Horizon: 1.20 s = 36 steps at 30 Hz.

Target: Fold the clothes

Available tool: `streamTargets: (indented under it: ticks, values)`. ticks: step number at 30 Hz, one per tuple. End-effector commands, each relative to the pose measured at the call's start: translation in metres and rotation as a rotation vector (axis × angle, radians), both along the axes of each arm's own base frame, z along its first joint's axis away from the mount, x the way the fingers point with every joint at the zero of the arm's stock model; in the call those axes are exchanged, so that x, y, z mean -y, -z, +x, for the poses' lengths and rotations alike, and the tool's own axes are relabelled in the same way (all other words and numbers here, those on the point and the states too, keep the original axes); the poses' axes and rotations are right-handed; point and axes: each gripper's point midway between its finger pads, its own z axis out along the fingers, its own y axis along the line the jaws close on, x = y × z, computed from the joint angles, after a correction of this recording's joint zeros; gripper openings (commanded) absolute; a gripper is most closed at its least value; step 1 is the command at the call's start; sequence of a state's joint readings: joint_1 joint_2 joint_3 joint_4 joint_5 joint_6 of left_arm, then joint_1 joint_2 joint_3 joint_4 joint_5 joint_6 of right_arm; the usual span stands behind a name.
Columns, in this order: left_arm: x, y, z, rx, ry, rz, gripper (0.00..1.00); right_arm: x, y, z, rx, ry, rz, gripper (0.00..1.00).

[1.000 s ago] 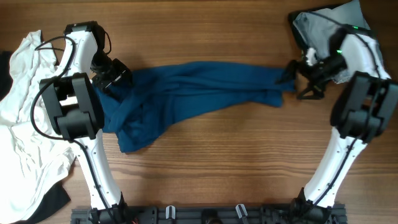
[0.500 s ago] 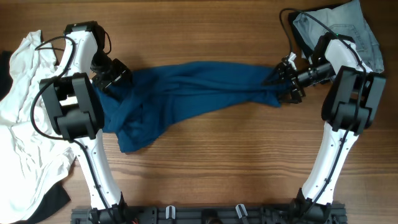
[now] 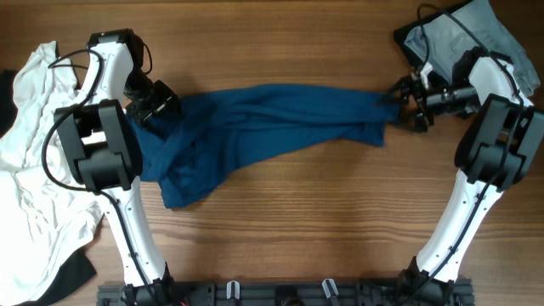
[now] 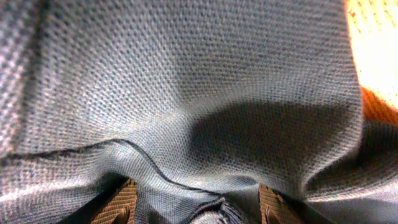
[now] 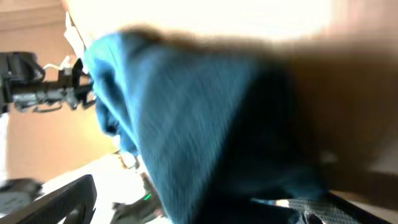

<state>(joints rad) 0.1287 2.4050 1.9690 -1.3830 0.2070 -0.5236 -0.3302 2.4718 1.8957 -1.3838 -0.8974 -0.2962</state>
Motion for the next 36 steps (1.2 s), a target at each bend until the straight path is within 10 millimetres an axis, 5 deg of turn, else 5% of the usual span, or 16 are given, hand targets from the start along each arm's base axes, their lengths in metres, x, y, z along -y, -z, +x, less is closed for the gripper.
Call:
streamTargets:
  ticks: [1,8,13,15,16,17,18,26,31,36]
  values:
    - [0.007,0.011,-0.003,-0.019,0.028,-0.021,0.63,0.004,0.050,0.012,0.083,-0.117,-0.201,1.00]
    - [0.007,0.011,-0.004,-0.022,0.028,-0.021,0.63,-0.026,0.048,0.022,0.188,-0.242,-0.240,1.00]
    - [0.007,0.011,-0.004,-0.021,0.029,-0.021,0.63,-0.013,0.025,0.024,0.211,-0.262,-0.352,1.00]
    - [0.007,0.011,-0.003,-0.018,0.029,-0.020,0.63,-0.007,0.011,0.025,0.228,-0.255,-0.389,0.87]
    - [0.006,0.011,-0.003,-0.017,0.029,-0.020,0.63,-0.004,0.004,0.026,0.242,-0.254,-0.407,0.65]
    - [0.006,0.012,-0.002,-0.015,0.028,-0.020,0.62,0.000,-0.007,0.028,0.258,-0.249,-0.440,0.22]
    - [0.006,0.012,-0.002,-0.015,0.028,-0.020,0.62,0.003,-0.015,0.028,0.264,-0.240,-0.464,0.04]
    - [0.007,0.011,-0.004,-0.024,0.028,-0.022,0.62,0.004,-0.050,0.024,0.292,-0.218,-0.491,0.04]
    - [0.017,0.008,-0.004,-0.023,0.012,-0.080,0.64,0.007,-0.049,0.023,0.264,-0.196,-0.504,0.04]
    - [0.032,0.009,-0.001,-0.007,0.052,-0.077,0.77,0.019,-0.043,0.018,0.198,-0.174,-0.582,0.04]
